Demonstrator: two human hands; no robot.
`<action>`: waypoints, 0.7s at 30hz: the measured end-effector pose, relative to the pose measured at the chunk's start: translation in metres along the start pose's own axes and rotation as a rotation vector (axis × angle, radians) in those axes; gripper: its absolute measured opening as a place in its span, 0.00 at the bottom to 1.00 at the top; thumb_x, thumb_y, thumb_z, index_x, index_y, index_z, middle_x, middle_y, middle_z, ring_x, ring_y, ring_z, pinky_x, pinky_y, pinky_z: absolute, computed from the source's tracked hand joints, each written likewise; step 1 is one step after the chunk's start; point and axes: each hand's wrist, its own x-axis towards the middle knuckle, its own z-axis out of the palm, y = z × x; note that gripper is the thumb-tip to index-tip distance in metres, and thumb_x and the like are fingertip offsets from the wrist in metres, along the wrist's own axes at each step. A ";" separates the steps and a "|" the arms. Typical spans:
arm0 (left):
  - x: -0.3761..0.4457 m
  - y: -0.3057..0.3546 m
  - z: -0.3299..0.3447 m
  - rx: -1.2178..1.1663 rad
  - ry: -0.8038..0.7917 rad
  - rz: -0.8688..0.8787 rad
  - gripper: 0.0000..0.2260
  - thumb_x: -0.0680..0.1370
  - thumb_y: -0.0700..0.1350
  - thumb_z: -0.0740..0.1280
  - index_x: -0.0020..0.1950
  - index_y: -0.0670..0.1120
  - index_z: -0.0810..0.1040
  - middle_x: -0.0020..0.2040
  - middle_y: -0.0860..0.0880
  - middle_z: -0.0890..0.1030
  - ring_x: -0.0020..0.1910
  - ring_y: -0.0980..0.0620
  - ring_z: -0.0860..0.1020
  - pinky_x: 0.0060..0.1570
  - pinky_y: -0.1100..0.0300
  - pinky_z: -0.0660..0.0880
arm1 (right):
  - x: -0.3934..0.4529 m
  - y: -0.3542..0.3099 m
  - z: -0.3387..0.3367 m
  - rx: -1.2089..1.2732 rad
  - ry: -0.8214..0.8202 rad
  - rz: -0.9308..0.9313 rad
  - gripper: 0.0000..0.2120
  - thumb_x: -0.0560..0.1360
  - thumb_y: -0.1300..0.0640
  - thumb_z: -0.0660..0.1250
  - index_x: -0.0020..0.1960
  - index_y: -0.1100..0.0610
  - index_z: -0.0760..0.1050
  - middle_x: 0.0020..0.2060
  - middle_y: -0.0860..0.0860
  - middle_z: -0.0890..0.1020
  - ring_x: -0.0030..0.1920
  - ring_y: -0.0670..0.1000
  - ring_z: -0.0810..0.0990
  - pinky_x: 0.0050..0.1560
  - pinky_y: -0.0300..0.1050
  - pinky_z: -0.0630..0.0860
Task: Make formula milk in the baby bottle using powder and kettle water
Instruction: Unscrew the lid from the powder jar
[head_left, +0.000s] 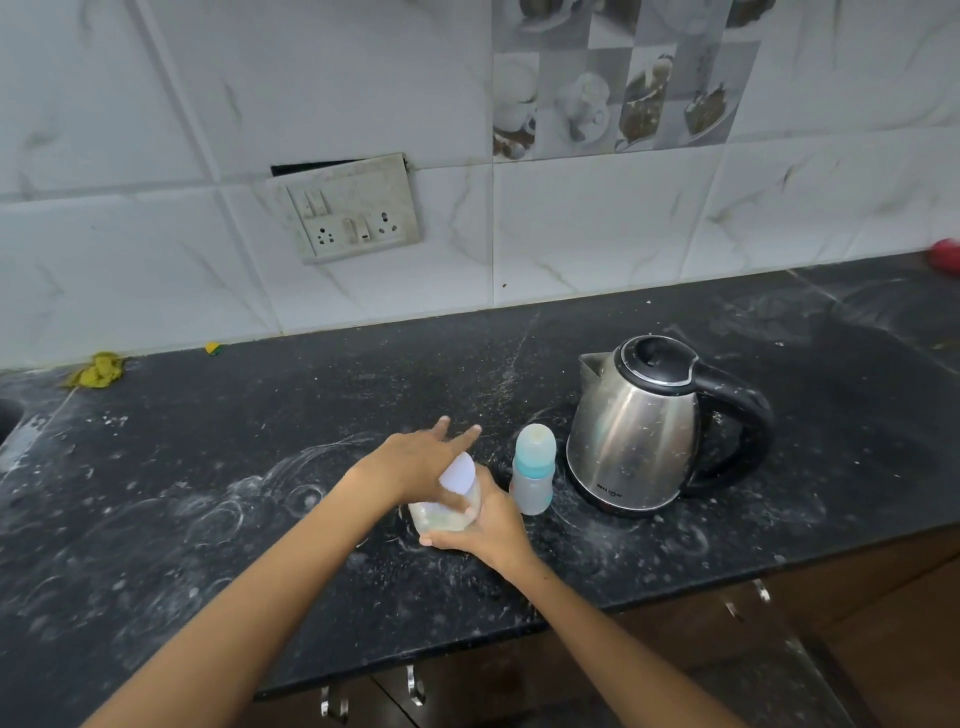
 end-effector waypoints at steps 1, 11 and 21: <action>-0.001 -0.004 -0.003 -0.059 -0.045 0.065 0.47 0.69 0.55 0.75 0.78 0.58 0.47 0.80 0.46 0.49 0.76 0.45 0.58 0.67 0.47 0.68 | 0.000 0.000 0.000 0.004 0.003 0.008 0.48 0.50 0.37 0.79 0.67 0.47 0.67 0.57 0.42 0.81 0.57 0.43 0.79 0.57 0.41 0.78; -0.003 -0.006 -0.006 -0.068 0.017 0.040 0.39 0.71 0.63 0.69 0.77 0.54 0.56 0.70 0.43 0.68 0.67 0.43 0.70 0.61 0.50 0.71 | 0.000 -0.001 -0.001 0.021 -0.022 0.020 0.49 0.50 0.37 0.79 0.67 0.47 0.67 0.56 0.42 0.80 0.57 0.46 0.79 0.56 0.47 0.79; -0.006 -0.013 -0.008 -0.129 0.152 0.139 0.31 0.67 0.51 0.77 0.67 0.55 0.68 0.57 0.48 0.72 0.57 0.48 0.71 0.53 0.54 0.72 | -0.003 -0.006 -0.003 0.015 -0.018 0.019 0.49 0.50 0.37 0.79 0.68 0.47 0.66 0.58 0.44 0.80 0.58 0.47 0.78 0.57 0.49 0.78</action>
